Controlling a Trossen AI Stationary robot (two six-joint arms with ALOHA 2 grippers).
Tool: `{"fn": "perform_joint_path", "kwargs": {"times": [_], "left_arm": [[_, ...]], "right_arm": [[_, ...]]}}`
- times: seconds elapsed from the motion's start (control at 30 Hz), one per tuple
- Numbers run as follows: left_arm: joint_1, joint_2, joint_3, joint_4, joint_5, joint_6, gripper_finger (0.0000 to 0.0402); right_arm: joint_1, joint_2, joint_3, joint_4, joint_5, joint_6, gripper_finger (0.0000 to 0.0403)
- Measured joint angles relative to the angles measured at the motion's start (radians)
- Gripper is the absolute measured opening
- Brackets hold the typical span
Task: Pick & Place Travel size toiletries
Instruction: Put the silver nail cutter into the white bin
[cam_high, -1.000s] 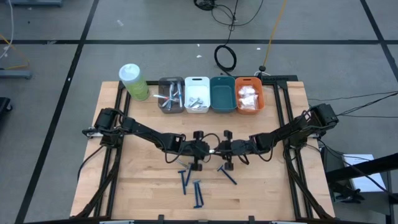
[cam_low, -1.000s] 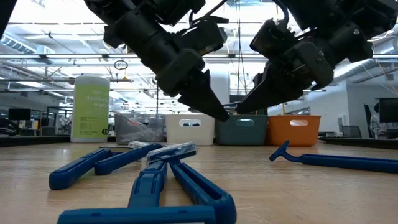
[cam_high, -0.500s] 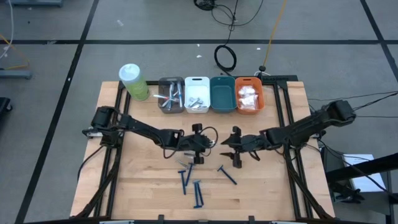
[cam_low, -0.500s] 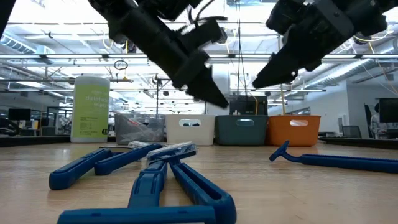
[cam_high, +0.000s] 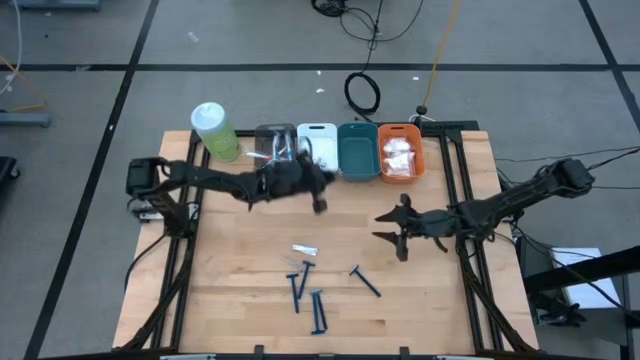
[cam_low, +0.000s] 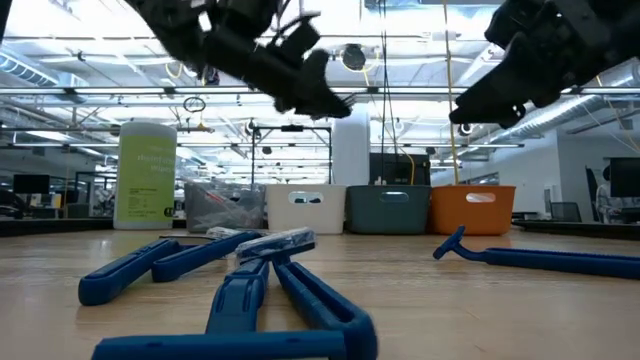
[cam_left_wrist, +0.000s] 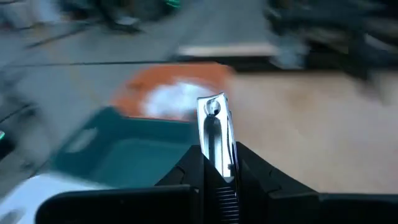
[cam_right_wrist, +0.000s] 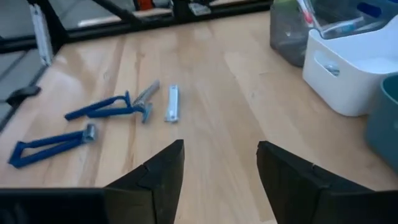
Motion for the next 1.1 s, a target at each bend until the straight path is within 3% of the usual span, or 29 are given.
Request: {"fn": "perform_joint_path", "kwargs": {"times": [0.2, 0.3, 0.73, 1.03, 1.1], "left_arm": [[0.178, -0.002, -0.021, 0.018, -0.074, -0.365, 0.0045], [0.224, -0.002, -0.020, -0.008, -0.073, -0.468, 0.0058], [0.244, -0.001, -0.020, -0.023, -0.072, -0.565, 0.0087], [0.251, -0.001, -0.020, -0.027, -0.072, -0.542, 0.0175], [0.248, -0.005, -0.020, -0.028, -0.029, -0.485, 0.0191]], "right_arm": [[0.000, -0.037, -0.039, 0.068, -0.003, -0.008, 0.0187], [0.000, -0.038, -0.046, 0.073, -0.003, -0.022, 0.0187], [0.000, -0.038, -0.045, 0.079, -0.003, -0.029, 0.0187], [0.000, -0.038, -0.045, 0.081, -0.004, -0.027, 0.0187], [0.000, -0.038, -0.045, 0.081, -0.004, -0.027, 0.0187]]}}
